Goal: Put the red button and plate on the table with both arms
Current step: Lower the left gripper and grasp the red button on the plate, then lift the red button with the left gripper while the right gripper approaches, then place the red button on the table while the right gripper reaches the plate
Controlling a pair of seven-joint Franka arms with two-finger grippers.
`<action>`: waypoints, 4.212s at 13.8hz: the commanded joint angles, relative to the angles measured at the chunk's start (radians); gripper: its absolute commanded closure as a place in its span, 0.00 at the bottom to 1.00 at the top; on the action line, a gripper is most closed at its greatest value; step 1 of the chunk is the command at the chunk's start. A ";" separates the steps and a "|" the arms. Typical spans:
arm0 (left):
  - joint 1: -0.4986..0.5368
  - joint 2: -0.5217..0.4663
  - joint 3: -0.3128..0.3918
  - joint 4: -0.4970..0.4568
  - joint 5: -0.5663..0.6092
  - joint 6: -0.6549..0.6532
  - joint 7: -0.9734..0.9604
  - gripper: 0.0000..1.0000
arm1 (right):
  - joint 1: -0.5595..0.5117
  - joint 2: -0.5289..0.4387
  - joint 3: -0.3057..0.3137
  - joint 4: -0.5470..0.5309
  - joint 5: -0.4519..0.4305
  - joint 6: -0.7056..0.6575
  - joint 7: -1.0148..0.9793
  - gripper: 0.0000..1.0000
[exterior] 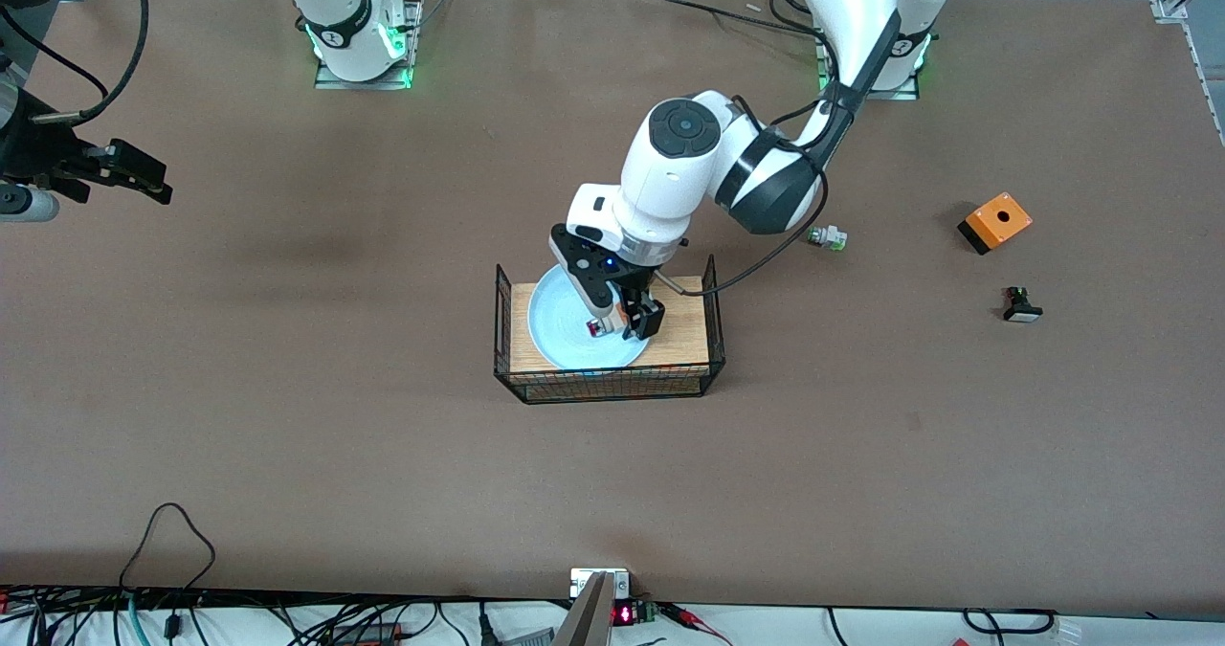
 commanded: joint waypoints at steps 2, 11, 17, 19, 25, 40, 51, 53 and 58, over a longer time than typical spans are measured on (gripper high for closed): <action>-0.003 0.039 0.002 0.030 0.020 0.023 0.031 0.00 | -0.004 -0.015 0.000 -0.013 0.010 0.011 -0.019 0.00; -0.006 0.028 -0.001 0.033 0.009 0.013 0.020 0.89 | -0.003 -0.013 0.001 -0.009 0.008 0.004 -0.019 0.00; 0.012 -0.253 -0.006 0.040 -0.153 -0.405 -0.226 0.89 | -0.010 -0.010 -0.005 -0.003 0.014 0.007 -0.014 0.00; 0.054 -0.317 0.005 0.042 -0.141 -0.657 -0.378 0.89 | -0.010 -0.001 -0.005 0.000 0.014 0.004 -0.017 0.00; 0.285 -0.337 0.007 0.017 0.040 -0.967 -0.607 0.87 | 0.073 0.005 0.006 0.002 0.016 -0.024 0.173 0.00; 0.704 -0.184 0.008 -0.596 0.104 -0.009 -0.261 0.84 | 0.648 0.336 0.009 0.117 0.148 0.344 1.365 0.00; 0.721 -0.255 -0.019 -0.581 0.103 -0.139 -0.233 0.00 | 0.662 0.505 0.009 0.117 0.145 0.513 1.589 0.00; 0.723 -0.309 -0.056 -0.496 0.098 -0.329 -0.233 0.00 | 0.663 0.517 0.009 0.117 0.142 0.527 1.589 0.00; 0.720 -0.337 -0.116 -0.083 0.091 -0.878 -0.227 0.00 | 0.669 0.533 0.009 0.114 0.140 0.524 1.589 0.33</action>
